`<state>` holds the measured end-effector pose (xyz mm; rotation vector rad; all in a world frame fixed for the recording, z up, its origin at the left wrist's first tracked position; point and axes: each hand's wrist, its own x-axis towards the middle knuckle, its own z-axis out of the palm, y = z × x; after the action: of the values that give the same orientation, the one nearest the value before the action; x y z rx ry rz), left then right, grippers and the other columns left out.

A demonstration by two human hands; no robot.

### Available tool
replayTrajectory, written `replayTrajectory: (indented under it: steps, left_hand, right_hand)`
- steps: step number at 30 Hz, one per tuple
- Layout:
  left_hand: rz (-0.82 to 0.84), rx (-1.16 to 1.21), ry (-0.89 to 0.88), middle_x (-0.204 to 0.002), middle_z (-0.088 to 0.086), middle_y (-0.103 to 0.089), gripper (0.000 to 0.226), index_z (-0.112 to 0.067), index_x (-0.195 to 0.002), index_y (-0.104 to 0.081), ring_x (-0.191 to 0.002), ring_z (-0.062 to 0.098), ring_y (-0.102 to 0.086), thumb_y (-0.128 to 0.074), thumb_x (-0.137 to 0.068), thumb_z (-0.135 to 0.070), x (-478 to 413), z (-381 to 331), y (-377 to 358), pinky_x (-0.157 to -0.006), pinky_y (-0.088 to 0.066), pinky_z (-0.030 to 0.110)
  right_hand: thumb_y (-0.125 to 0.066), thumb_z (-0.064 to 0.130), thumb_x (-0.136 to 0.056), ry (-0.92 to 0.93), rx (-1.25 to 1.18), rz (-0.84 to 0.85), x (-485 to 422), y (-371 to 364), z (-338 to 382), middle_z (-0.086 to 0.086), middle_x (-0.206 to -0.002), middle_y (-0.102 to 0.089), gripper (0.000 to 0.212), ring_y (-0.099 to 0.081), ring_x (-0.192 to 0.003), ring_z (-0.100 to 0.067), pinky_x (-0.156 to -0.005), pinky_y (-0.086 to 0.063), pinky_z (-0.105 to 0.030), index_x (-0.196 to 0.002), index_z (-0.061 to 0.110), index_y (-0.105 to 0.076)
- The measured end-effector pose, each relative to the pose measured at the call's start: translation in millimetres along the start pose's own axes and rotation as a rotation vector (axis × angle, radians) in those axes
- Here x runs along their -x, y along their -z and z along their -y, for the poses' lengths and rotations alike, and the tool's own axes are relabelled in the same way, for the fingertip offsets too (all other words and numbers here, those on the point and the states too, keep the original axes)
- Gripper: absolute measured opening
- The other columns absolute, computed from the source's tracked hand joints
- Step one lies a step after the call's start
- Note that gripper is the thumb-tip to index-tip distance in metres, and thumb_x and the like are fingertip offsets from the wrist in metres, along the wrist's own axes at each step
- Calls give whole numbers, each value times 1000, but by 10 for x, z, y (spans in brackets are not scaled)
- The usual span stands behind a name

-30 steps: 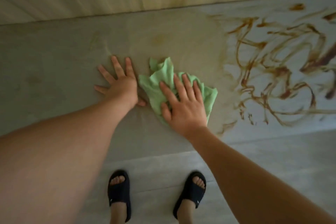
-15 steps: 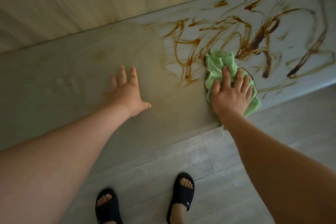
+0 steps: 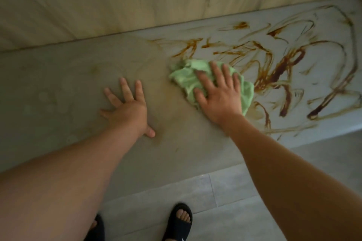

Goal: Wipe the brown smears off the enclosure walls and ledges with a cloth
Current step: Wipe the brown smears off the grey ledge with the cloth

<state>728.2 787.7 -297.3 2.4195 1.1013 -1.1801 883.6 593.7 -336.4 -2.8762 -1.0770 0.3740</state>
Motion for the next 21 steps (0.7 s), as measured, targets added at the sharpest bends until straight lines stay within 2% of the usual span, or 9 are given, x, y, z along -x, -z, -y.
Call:
replayTrajectory:
  steps: [3,5,7,11,15,18,21]
  left_hand:
    - [38,0,22,-152,11,54,165,-26,-150,41,-145,58,29,-95,-60,-52,-42,-58,3,-109,-21,82]
    - [59,7,41,-150,12,55,166,-25,-148,44,-143,60,32,-95,-60,-52,-71,-93,14,-108,-20,83]
    - [69,11,50,-151,13,55,166,-24,-148,44,-142,60,32,-94,-60,-53,-96,-112,-1,-108,-19,83]
    - [72,13,56,-153,13,52,166,-24,-151,40,-142,60,33,-94,-58,-56,-135,-121,-31,-108,-17,84]
    - [101,17,74,-151,13,54,167,-23,-148,43,-140,62,34,-94,-59,-55,-194,-142,-20,-108,-16,85]
    - [123,21,81,-148,15,57,168,-23,-145,46,-139,63,36,-95,-59,-51,-225,-152,-8,-106,-14,86]
    - [147,36,95,-144,15,60,168,-23,-137,50,-137,63,38,-97,-58,-48,-246,-156,9,-106,-12,87]
  right_hand:
    - [-22,65,-100,-307,-104,1,-377,113,21,2,-174,1,64,8,-159,-31,-126,4,-57,-161,49,-13]
    - [-23,61,-100,-371,-165,7,-564,117,287,-1,-174,3,65,11,-159,-34,-125,8,-60,-162,48,-10]
    - [-24,59,-101,-236,-140,16,-652,77,625,-3,-174,-1,64,11,-158,-35,-125,9,-59,-162,47,-11]
    - [-25,56,-103,257,-26,40,-795,13,1105,0,-173,-12,59,3,-159,-33,-126,5,-58,-161,47,-18]
    - [-25,59,-103,454,33,73,-1085,80,1046,3,-173,-14,59,-3,-160,-29,-127,1,-56,-161,48,-20]
    - [-23,65,-101,370,60,61,-1291,195,634,3,-173,-10,63,-4,-160,-25,-128,1,-53,-161,48,-18]
    - [-24,64,-100,42,18,12,-1389,300,-45,1,-174,-9,64,-5,-160,-26,-128,-1,-52,-161,45,-19]
